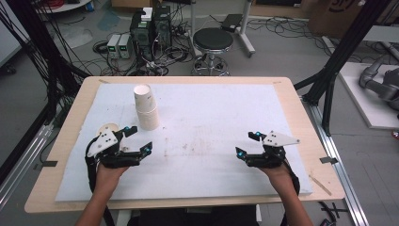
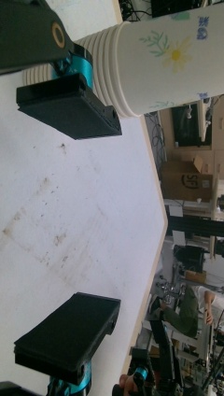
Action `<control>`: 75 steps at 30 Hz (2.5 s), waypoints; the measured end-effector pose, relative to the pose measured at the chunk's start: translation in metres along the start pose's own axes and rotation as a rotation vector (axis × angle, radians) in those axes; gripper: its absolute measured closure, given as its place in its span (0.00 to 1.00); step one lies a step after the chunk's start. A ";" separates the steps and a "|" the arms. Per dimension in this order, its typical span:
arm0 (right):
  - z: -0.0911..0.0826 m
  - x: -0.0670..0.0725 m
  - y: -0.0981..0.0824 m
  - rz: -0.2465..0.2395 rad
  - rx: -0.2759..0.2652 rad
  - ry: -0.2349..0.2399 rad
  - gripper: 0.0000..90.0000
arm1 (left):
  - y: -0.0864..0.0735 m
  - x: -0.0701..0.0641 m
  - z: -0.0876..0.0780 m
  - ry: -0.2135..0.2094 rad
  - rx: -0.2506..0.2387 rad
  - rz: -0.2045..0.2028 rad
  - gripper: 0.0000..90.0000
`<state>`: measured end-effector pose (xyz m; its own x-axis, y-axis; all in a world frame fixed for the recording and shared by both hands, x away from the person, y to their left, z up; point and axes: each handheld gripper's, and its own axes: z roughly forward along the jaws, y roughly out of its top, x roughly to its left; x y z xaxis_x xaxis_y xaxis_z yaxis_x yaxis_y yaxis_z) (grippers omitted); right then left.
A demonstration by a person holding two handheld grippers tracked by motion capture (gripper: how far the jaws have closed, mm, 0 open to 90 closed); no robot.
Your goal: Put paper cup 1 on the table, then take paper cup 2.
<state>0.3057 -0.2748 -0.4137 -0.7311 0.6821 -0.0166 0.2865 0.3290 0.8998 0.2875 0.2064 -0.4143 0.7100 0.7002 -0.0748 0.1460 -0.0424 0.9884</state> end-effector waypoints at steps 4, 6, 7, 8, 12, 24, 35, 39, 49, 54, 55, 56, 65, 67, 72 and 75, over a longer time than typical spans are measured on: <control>0.000 0.000 -0.001 -0.005 0.001 -0.001 0.24 | -0.002 0.000 0.001 0.006 0.008 -0.002 0.16; -0.001 0.000 -0.002 0.000 0.004 0.000 0.24 | -0.002 0.001 0.001 0.012 0.008 -0.005 0.16; -0.001 0.000 -0.002 -0.003 0.003 -0.002 0.24 | -0.002 0.001 0.000 0.012 0.007 -0.006 0.16; -0.001 0.000 -0.002 -0.002 0.002 -0.001 0.24 | -0.002 0.002 0.000 0.018 0.008 -0.004 0.16; -0.003 0.000 -0.002 -0.003 -0.001 -0.007 0.24 | -0.002 0.003 0.001 0.022 0.008 -0.011 0.16; -0.003 0.000 -0.003 0.002 0.007 -0.006 0.24 | -0.006 0.007 0.003 0.023 0.026 -0.017 0.16; -0.001 0.000 -0.005 0.000 0.008 -0.004 0.24 | 0.000 0.008 0.002 0.035 0.028 -0.021 0.17; -0.002 0.000 -0.005 -0.002 0.007 -0.001 0.24 | 0.007 0.010 0.005 0.043 0.023 -0.023 0.18; 0.001 0.000 -0.002 -0.004 0.002 0.008 0.24 | 0.043 0.020 0.018 0.058 0.040 -0.010 0.18; 0.001 -0.001 -0.002 -0.005 0.001 0.008 0.24 | 0.060 0.029 0.023 0.070 0.063 -0.002 0.18; 0.000 -0.001 -0.002 -0.006 -0.001 0.007 0.24 | 0.063 0.031 0.024 0.075 0.064 -0.002 0.18; 0.000 -0.001 -0.002 -0.003 -0.001 0.008 0.24 | 0.066 0.033 0.024 0.083 0.065 -0.002 0.18; -0.001 -0.001 -0.002 -0.001 -0.003 0.006 0.24 | 0.096 0.054 0.038 0.139 0.105 -0.008 0.18; -0.001 -0.001 -0.002 0.001 -0.004 0.005 0.24 | 0.100 0.058 0.043 0.165 0.109 -0.007 0.17; -0.001 -0.001 -0.003 0.002 0.000 0.006 0.24 | 0.104 0.072 0.057 0.195 0.153 -0.018 0.17; -0.002 -0.002 -0.003 0.003 -0.001 0.005 0.24 | 0.104 0.080 0.066 0.204 0.180 -0.031 0.17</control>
<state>0.3050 -0.2781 -0.4157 -0.7335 0.6796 -0.0115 0.2882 0.3262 0.9003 0.4044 0.2109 -0.3266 0.5525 0.8315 -0.0586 0.2983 -0.1316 0.9453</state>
